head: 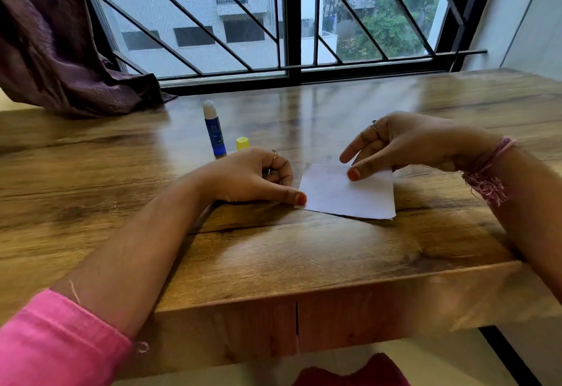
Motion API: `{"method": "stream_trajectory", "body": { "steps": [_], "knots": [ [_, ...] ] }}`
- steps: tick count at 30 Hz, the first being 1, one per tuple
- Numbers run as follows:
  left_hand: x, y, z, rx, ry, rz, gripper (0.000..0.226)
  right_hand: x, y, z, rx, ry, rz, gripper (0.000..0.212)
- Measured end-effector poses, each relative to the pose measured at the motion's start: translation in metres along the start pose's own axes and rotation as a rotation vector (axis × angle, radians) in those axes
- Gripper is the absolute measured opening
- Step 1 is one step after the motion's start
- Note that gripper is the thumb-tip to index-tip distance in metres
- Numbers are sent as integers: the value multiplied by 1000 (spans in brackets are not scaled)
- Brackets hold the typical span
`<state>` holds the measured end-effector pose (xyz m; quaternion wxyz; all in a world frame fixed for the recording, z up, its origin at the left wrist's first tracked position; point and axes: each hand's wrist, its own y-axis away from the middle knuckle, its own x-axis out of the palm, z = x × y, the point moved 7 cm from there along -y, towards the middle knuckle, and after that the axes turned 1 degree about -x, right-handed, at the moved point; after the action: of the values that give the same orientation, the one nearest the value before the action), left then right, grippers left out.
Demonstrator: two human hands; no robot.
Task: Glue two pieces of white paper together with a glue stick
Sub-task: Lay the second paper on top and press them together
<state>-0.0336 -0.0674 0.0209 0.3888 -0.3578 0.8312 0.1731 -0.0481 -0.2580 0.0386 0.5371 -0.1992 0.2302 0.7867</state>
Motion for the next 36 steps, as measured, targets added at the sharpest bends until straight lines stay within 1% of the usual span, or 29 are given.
{"method": "stream_trajectory", "body": {
  "steps": [3,9,18,27,36],
  "knots": [
    [0,0,-1,5,-7,7,41,-1,-1,0,-4,10,-11,43],
    [2,-1,0,2,1,24,37,-1,-4,-1,-30,28,-23,46],
    [2,-1,0,-3,10,27,36,-2,-6,-3,-28,34,-32,25],
    [2,-1,0,-16,5,25,34,-2,-8,-4,-29,40,-27,23],
    [2,1,-3,9,15,24,29,-1,-7,-4,-29,49,-27,26]
  ]
}}
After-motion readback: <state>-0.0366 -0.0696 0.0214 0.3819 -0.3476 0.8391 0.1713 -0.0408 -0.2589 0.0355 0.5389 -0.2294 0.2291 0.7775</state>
